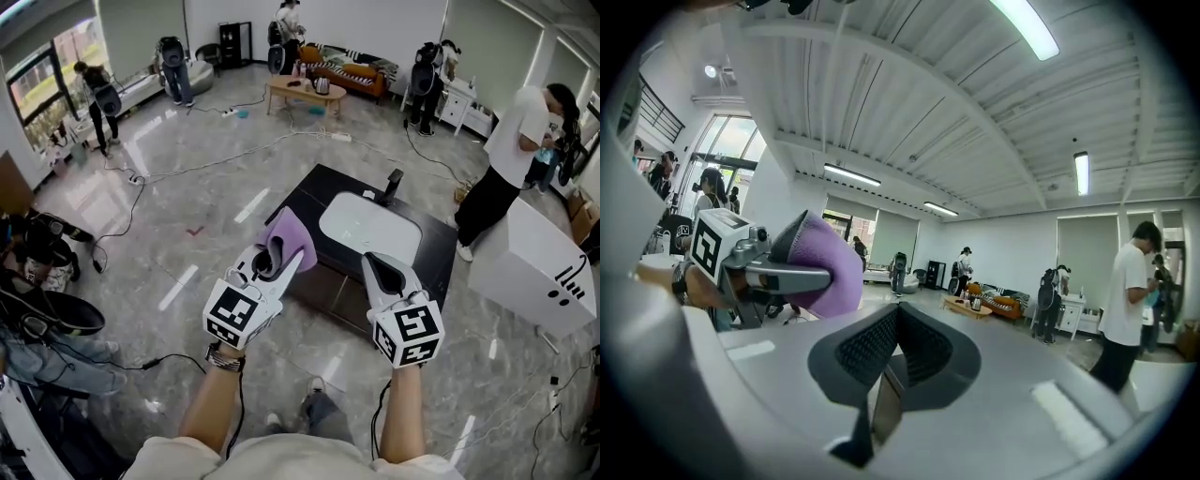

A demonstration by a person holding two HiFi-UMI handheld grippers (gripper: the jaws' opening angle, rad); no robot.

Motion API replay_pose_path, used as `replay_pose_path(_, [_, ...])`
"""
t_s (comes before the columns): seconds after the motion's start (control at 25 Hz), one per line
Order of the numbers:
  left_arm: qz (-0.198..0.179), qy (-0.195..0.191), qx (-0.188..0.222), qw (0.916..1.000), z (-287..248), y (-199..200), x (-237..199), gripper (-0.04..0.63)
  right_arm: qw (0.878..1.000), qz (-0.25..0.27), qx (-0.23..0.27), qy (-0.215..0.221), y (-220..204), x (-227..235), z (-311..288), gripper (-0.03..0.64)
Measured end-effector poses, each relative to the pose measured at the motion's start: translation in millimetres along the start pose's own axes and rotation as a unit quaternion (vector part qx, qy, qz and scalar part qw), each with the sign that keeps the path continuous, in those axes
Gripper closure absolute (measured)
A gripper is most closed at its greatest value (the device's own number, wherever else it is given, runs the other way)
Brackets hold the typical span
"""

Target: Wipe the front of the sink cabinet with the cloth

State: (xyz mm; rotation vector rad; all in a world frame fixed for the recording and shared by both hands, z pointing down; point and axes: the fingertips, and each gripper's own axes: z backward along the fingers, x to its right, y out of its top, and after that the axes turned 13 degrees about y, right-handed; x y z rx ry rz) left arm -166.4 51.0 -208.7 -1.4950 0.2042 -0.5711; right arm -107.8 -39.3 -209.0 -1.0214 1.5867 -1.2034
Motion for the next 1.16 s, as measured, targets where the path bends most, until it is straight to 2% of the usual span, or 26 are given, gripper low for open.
replay_pose_path(0.24, [0.001, -0.012, 0.000, 0.9999, 19, 1, 7, 0.546, 1.000, 0.016, -0.006, -0.005, 5, -20, 9, 0.612])
replay_pose_path(1.16, [0.014, -0.027, -0.013, 0.9995, 24, -14, 0, 0.546, 1.000, -0.002, -0.005, 0.011, -3, -35, -5, 0.612])
